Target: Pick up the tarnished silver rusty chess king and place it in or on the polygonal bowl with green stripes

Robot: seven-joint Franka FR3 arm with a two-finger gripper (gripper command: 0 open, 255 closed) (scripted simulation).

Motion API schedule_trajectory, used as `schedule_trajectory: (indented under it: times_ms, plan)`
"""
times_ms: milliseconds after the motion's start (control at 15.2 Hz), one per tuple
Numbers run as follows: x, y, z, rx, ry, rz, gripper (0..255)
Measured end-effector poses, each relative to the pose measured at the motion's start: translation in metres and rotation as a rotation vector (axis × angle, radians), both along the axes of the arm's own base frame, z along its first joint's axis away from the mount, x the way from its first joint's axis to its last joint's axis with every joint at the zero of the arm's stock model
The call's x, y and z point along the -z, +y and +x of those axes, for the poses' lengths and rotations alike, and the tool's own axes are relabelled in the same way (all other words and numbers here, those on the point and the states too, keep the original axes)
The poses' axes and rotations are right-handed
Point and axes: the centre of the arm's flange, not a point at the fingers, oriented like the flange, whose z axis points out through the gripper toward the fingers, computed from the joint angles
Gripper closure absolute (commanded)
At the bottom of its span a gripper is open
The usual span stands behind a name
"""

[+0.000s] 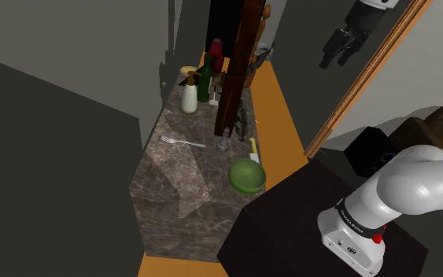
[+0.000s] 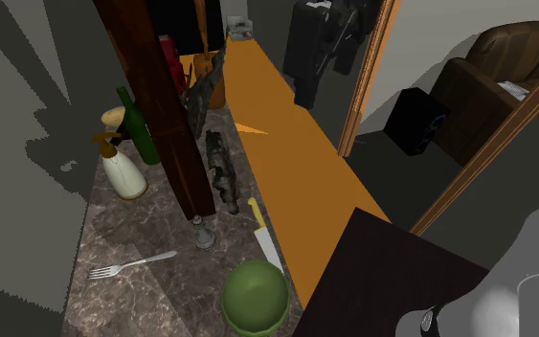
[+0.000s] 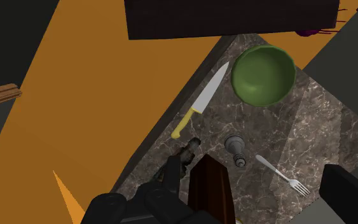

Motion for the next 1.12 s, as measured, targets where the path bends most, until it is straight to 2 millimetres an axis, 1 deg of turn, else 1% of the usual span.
schedule_trajectory:
  times_ms: [66,132,330,528,660,726,792,858,1122]
  plan:
    - [0.000,0.000,0.000,0.000,0.000,0.000,0]
    - [0.005,0.000,0.004,-0.002,0.002,0.001,0]
    - [0.030,0.003,0.028,-0.009,0.009,0.005,0]
    - [0.059,0.008,0.049,-0.018,0.017,0.010,0]
    - [0.084,0.009,0.066,-0.024,0.023,0.013,0]
    - [0.093,0.010,0.071,-0.028,0.026,0.015,0]
    - [0.104,0.013,0.080,-0.031,0.028,0.016,0]
    - [0.116,0.011,0.089,-0.034,0.031,0.018,0]
    - [0.160,0.019,0.117,-0.045,0.042,0.024,0]
